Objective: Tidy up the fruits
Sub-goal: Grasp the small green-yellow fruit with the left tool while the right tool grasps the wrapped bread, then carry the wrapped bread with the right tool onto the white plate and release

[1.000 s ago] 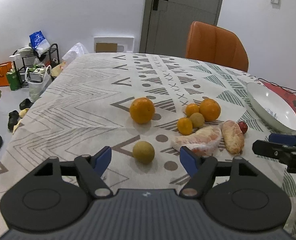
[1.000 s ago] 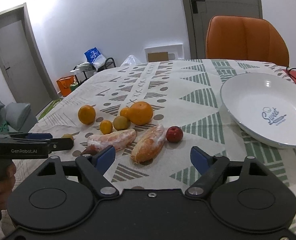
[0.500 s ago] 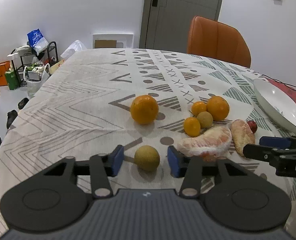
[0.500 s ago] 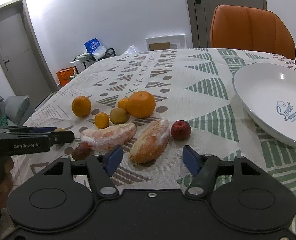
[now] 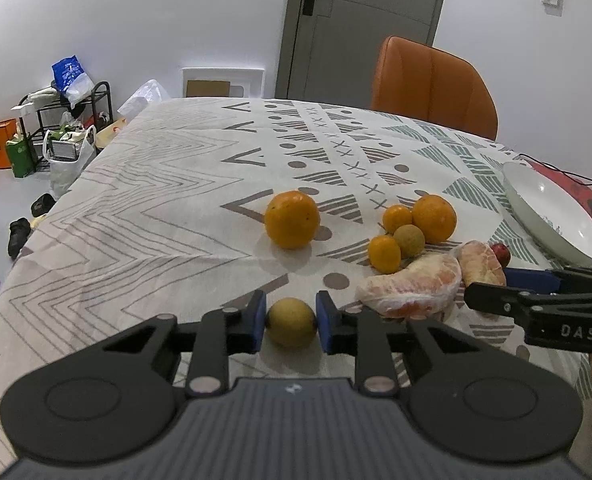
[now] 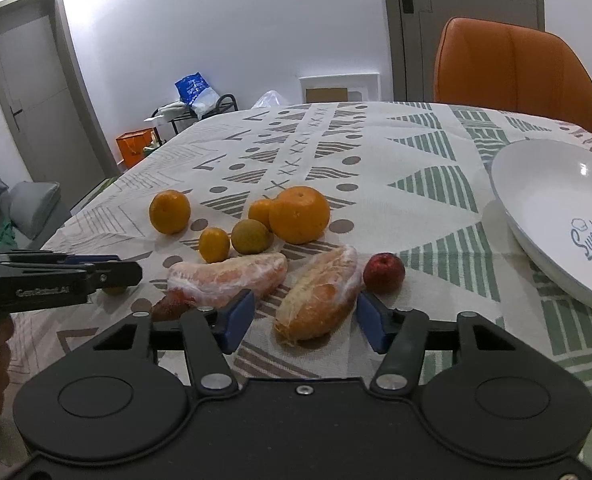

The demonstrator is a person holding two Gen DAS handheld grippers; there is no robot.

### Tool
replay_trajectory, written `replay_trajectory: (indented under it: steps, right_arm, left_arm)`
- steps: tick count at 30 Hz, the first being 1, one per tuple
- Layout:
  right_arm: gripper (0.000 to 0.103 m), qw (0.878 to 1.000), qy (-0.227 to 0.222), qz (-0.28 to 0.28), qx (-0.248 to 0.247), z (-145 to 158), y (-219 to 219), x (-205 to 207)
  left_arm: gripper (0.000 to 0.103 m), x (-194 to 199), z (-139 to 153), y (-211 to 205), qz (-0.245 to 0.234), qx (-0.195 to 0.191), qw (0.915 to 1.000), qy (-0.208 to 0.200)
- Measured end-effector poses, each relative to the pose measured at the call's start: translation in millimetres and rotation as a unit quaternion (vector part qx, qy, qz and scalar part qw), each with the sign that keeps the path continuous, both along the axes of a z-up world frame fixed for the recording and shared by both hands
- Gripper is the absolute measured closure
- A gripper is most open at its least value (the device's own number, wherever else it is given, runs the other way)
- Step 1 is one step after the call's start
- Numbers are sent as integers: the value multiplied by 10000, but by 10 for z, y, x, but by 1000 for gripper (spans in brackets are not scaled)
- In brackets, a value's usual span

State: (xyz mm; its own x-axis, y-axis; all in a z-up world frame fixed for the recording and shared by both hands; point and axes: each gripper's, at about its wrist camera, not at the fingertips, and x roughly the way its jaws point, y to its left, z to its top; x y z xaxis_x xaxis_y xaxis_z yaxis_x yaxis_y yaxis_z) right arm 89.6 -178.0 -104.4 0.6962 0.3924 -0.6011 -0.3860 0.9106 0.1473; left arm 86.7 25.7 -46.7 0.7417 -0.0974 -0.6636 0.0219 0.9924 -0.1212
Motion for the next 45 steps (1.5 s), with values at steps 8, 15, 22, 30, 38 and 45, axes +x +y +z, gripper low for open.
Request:
replay_trajectory:
  steps: [8, 15, 22, 30, 38, 45]
  right_arm:
    - [53, 9985, -225, -113, -486, -30, 143, 55]
    - [68, 9970, -361, -169, -658, -37, 122, 29]
    - [71, 9986, -265, -198, -419, -21, -47, -50]
    - [71, 9986, -300, -400, -146, 25, -290, -137]
    - [71, 9977, -483, -468, 57, 140, -469, -202]
    - [71, 9957, -636, -634, 205, 215, -683, -254]
  left_arm:
    - [78, -38, 27, 117, 121, -76, 9999, -8]
    - [78, -30, 71, 38, 14, -41, 10000, -65]
    - [78, -55, 114, -57, -98, -31, 9998, -145]
    - [78, -53, 155, -161, -190, 12, 9996, -191]
    - [78, -25, 241, -319, -364, 80, 9988, -305]
    - [78, 19, 309, -499, -536, 170, 9976, -411]
